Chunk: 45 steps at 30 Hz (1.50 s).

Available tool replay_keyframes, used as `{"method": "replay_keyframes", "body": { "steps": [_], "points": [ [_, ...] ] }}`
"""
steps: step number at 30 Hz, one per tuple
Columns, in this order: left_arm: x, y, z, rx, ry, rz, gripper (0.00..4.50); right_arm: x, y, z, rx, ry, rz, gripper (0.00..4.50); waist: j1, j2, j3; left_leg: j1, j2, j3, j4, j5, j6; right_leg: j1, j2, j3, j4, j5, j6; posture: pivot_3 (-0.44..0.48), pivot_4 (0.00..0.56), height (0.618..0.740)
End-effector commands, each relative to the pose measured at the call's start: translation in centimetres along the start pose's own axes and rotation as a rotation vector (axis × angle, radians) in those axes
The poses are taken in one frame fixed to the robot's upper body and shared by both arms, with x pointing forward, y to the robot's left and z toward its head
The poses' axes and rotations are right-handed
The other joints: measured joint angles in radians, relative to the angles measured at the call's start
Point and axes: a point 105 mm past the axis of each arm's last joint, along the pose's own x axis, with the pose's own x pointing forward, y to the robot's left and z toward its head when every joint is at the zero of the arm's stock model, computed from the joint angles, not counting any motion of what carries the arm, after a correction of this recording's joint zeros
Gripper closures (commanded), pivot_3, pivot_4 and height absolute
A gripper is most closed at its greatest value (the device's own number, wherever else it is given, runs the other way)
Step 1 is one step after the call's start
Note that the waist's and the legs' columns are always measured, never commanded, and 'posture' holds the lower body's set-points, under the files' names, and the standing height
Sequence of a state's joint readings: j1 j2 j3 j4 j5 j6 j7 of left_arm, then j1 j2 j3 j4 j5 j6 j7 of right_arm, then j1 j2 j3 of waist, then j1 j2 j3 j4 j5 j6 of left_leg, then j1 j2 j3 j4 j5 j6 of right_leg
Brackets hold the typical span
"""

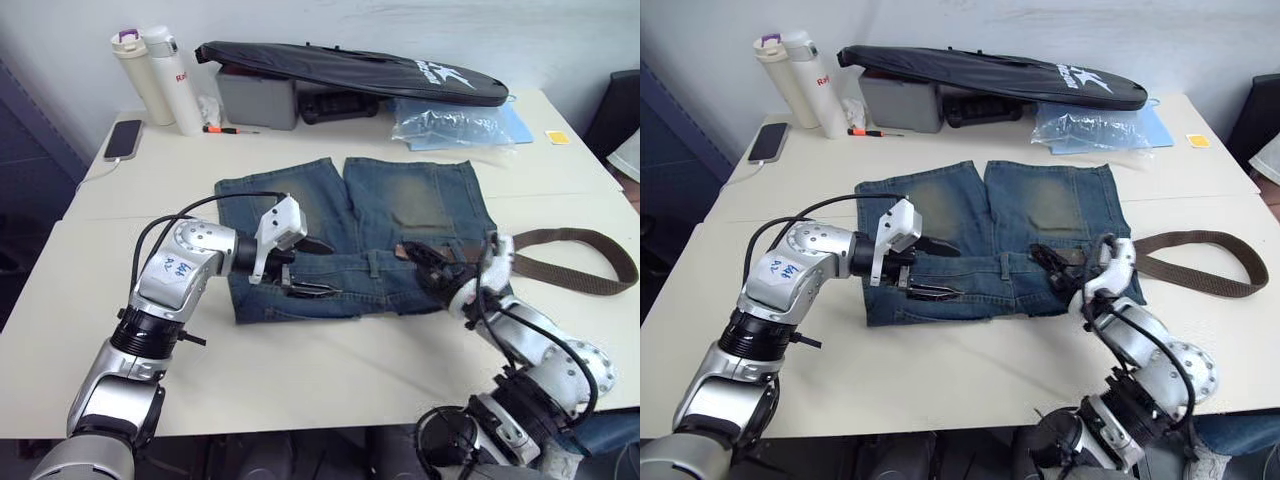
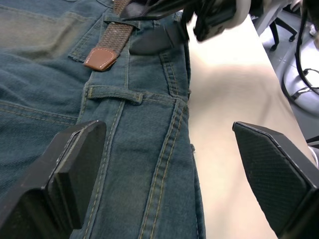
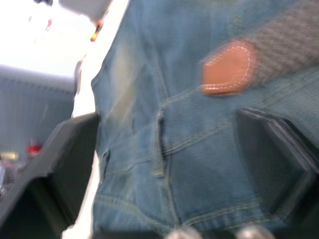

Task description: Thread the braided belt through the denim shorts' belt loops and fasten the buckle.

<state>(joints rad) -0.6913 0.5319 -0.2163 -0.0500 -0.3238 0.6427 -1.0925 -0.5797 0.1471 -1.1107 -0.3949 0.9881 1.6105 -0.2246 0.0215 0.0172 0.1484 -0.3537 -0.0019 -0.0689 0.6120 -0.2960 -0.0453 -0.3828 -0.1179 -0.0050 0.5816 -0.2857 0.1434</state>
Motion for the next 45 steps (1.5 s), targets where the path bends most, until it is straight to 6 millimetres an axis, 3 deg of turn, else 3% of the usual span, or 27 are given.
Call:
{"method": "replay_keyframes", "body": {
  "steps": [1,8,15,19,24,34,45],
  "points": [
    [-0.5,-0.1,1.1,0.044,-0.016,0.006,0.0,0.9,1.3,-0.6,0.165,-0.035,0.028,0.03,-0.007,0.0,0.0,0.001,0.0,0.0,0.0,-0.001,0.003,0.0,0.0,0.0,0.0,0.0,0.0,0.0,0.15,0.74],
    [-0.7,0.0,1.4,0.053,-0.019,0.02,0.0,1.3,0.9,-0.1,0.241,-0.031,0.018,0.03,-0.036,0.0,0.0,0.002,0.002,0.001,-0.002,-0.002,0.01,-0.001,0.002,0.001,0.003,-0.001,-0.001,0.0,0.15,0.74],
    [-1.0,0.1,1.2,0.047,-0.013,0.038,0.0,0.9,4.0,-0.7,0.276,0.052,0.144,0.03,-0.051,0.0,0.0,0.001,0.003,0.001,-0.002,-0.002,0.012,-0.002,0.002,0.001,0.003,-0.001,-0.001,0.0,0.15,0.74],
    [-1.0,0.2,1.2,0.045,-0.013,0.042,0.0,0.7,4.5,-1.0,0.293,0.085,0.125,0.03,-0.05,0.0,0.0,0.001,0.002,0.001,-0.002,-0.002,0.012,-0.001,0.002,0.002,0.002,-0.001,-0.001,0.0,0.15,0.74],
    [-1.0,0.3,1.3,0.048,-0.015,0.047,0.0,1.4,2.7,-1.2,0.328,0.081,0.043,0.03,-0.05,-0.001,0.0,0.001,0.002,0.001,-0.002,-0.002,0.013,-0.001,0.003,0.002,0.002,-0.001,-0.001,0.0,0.15,0.74],
    [-1.0,0.4,1.2,0.047,-0.009,0.051,0.0,2.9,1.7,0.2,0.336,0.014,0.065,0.03,-0.049,-0.001,0.001,0.001,0.003,0.001,-0.002,-0.002,0.013,-0.002,0.003,0.002,0.002,-0.001,-0.001,0.0,0.15,0.74],
    [-0.9,0.6,1.5,0.057,-0.01,0.056,0.0,4.5,-2.2,-0.3,0.393,-0.03,-0.081,0.03,-0.048,-0.004,-0.001,0.003,0.003,0.001,-0.001,-0.002,0.013,0.0,0.003,0.002,0.002,-0.001,-0.001,0.0,0.15,0.74]
  ]
}}
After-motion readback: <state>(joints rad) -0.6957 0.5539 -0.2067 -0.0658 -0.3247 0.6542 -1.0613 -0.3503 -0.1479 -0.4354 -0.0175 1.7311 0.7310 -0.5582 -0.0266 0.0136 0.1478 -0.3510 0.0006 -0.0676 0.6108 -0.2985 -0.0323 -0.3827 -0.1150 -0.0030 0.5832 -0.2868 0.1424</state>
